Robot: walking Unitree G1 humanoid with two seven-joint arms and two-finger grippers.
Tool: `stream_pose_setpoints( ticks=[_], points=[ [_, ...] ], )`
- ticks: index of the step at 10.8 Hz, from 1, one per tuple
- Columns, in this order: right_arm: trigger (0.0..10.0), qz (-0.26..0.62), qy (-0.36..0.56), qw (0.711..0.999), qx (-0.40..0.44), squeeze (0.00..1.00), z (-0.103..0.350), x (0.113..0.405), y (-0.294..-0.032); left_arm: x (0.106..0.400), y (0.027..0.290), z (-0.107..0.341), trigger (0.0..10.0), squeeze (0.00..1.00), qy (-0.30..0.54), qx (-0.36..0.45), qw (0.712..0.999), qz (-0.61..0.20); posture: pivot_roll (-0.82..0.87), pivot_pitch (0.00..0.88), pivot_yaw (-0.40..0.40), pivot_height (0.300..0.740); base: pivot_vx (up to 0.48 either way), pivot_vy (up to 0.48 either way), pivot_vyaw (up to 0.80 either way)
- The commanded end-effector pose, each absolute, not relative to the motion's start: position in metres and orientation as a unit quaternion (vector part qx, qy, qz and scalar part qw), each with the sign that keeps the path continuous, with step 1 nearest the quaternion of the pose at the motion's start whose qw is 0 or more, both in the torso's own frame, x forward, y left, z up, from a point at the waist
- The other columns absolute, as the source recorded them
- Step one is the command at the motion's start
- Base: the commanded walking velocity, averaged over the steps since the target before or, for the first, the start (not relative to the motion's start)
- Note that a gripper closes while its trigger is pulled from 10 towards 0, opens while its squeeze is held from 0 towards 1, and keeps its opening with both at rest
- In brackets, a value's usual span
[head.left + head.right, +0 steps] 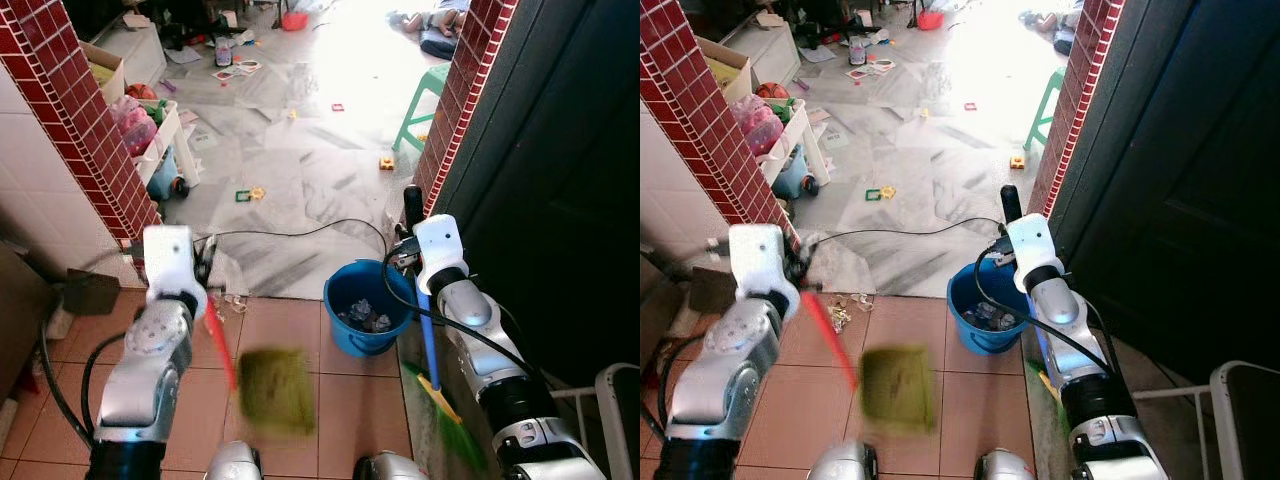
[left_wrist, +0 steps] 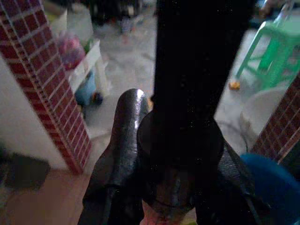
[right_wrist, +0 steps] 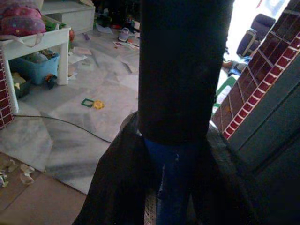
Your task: Sweep floor
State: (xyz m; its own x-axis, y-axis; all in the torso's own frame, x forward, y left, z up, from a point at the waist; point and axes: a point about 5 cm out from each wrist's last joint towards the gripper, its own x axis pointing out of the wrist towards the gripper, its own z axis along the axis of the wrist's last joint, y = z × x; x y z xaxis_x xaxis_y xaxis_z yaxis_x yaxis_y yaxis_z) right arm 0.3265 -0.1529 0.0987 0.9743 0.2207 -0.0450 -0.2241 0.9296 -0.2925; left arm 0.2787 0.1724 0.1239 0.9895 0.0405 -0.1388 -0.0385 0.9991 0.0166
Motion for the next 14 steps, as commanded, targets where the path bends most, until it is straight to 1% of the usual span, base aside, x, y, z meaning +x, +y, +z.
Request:
stream_pose_setpoints(
  ticks=[1, 2, 7, 11, 12, 13, 14],
  points=[
    [10.0, 0.112, -0.011, 0.981, -0.158, 0.00, 0.108, 0.331, -0.154, 0.281, 0.175, 0.134, 10.0, 0.00, 0.035, 0.012, 0.999, 0.021, 0.02, 0.026, -0.021, 0.740, 0.000, 0.000, 0.00],
    [10.0, 0.113, -0.012, 0.981, -0.158, 0.00, 0.108, 0.330, -0.153, 0.279, 0.180, 0.127, 10.0, 0.00, 0.034, -0.002, 0.999, 0.037, 0.02, 0.021, -0.024, 0.740, 0.000, 0.000, 0.00],
    [10.0, 0.108, -0.014, 0.982, -0.155, 0.00, 0.107, 0.329, -0.154, 0.279, 0.173, 0.122, 10.0, 0.00, 0.018, -0.001, 1.000, 0.019, 0.01, 0.006, -0.015, 0.740, 0.000, 0.480, 0.00],
    [10.0, 0.108, -0.016, 0.982, -0.156, 0.00, 0.108, 0.329, -0.155, 0.278, 0.177, 0.118, 10.0, 0.00, 0.020, 0.011, 0.999, 0.036, 0.01, 0.005, -0.016, 0.740, 0.000, 0.480, 0.00],
    [10.0, 0.109, -0.015, 0.982, -0.157, 0.00, 0.107, 0.329, -0.155, 0.278, 0.178, 0.118, 4.2, 0.00, 0.016, 0.012, 0.999, 0.042, 0.01, 0.000, -0.018, 0.740, 0.000, 0.480, 0.00],
    [10.0, 0.109, -0.016, 0.981, -0.157, 0.00, 0.107, 0.329, -0.155, 0.278, 0.177, 0.118, 0.0, 0.00, 0.012, 0.008, 0.999, 0.038, 0.01, 0.000, -0.017, 0.740, 0.000, 0.480, 0.00],
    [10.0, 0.110, -0.016, 0.981, -0.158, 0.00, 0.107, 0.329, -0.155, 0.278, 0.176, 0.118, 0.0, 0.00, 0.013, 0.011, 0.999, 0.040, 0.01, 0.000, -0.016, 0.740, 0.000, 0.480, 0.00]
  ],
)
